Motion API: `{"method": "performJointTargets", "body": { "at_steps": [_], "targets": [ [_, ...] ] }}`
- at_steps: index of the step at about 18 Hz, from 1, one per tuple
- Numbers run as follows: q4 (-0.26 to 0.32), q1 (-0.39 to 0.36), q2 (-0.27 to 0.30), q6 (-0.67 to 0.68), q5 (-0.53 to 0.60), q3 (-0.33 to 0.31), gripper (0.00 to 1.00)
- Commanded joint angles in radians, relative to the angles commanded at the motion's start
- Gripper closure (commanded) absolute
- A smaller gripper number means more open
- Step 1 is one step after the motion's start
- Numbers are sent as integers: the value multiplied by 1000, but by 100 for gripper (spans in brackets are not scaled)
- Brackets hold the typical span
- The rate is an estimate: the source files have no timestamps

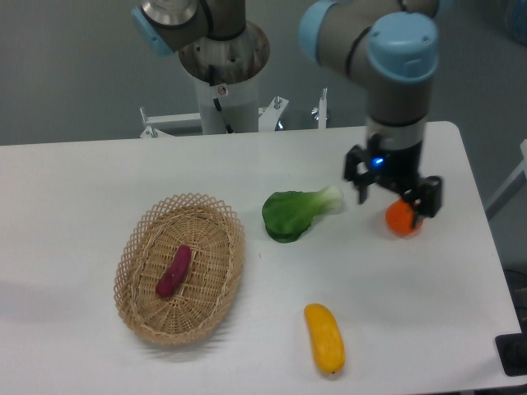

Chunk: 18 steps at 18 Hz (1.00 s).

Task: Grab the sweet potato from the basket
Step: 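Move the open gripper over the basket above the purple sweet potato, then lower the gripper onto the sweet potato and close on it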

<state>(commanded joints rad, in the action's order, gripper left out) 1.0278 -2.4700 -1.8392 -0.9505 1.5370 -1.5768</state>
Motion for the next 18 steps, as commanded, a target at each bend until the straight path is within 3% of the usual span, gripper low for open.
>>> {"method": "performJointTargets", "body": {
  "at_steps": [5,8,12,18],
  "targets": [
    [-8,150,-38,314,20,-11,0],
    [-21,223,-52,323,11,-46,0],
    [-109,301,-103,331,9,-120,0],
    [-162,384,-163,325,8,-147,0]
  ]
}}
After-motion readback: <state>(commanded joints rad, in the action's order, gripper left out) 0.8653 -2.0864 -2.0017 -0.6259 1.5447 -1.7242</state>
